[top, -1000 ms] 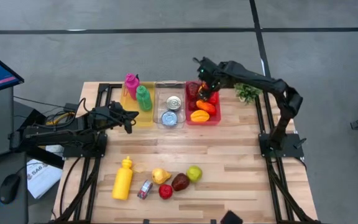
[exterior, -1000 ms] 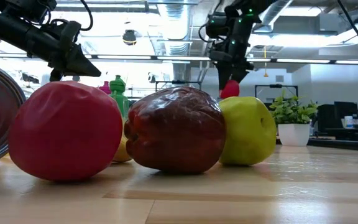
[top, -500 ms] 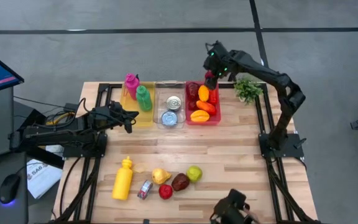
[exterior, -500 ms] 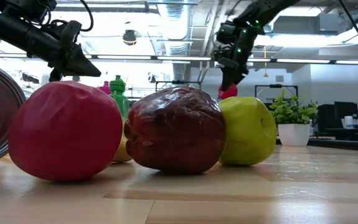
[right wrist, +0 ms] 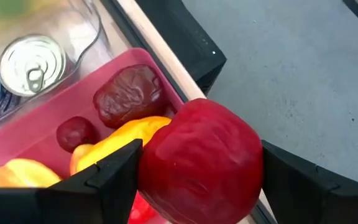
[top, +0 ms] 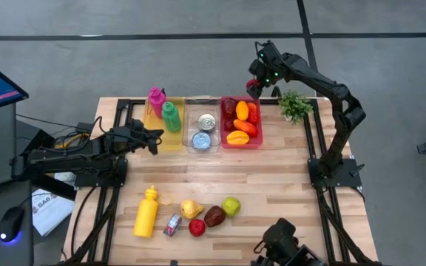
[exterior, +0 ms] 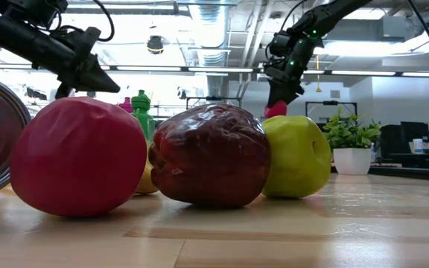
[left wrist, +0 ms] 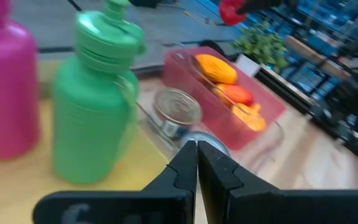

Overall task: Pick & Place Food Item
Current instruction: Put the top red apple into the pink bin

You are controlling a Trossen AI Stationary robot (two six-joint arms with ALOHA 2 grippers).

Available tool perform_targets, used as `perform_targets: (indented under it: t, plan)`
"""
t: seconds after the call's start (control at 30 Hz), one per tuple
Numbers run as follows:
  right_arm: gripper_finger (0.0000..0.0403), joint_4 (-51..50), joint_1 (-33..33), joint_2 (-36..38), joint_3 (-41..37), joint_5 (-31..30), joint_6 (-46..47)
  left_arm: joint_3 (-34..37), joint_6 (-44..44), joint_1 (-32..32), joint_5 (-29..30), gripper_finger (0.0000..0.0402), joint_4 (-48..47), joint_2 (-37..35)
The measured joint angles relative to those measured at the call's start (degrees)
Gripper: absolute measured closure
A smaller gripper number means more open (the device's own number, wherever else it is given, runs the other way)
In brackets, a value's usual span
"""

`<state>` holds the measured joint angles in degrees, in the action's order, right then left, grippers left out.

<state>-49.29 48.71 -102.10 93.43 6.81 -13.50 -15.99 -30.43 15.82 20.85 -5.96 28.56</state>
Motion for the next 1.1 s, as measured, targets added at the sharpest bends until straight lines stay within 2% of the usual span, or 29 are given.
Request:
perform_targets:
  t: [0.2,0.77,1.1]
  plan:
    - [0.0121,0.25,-2.12,0.0,0.0,0.87,0.14,0.0,0.1,0.0,4.9,0.0399,-0.02,0.0]
    - [0.0121,3.12,-11.45,0.0,0.0,0.8,14.14,0.0,0.1,0.0,5.09,0.0399,-0.02,0.0]
    - [0.0121,3.58,-15.81,-0.4,-3.05,0.58,15.17,0.0,0.1,0.0,5.08,0.0399,-0.04,0.0]
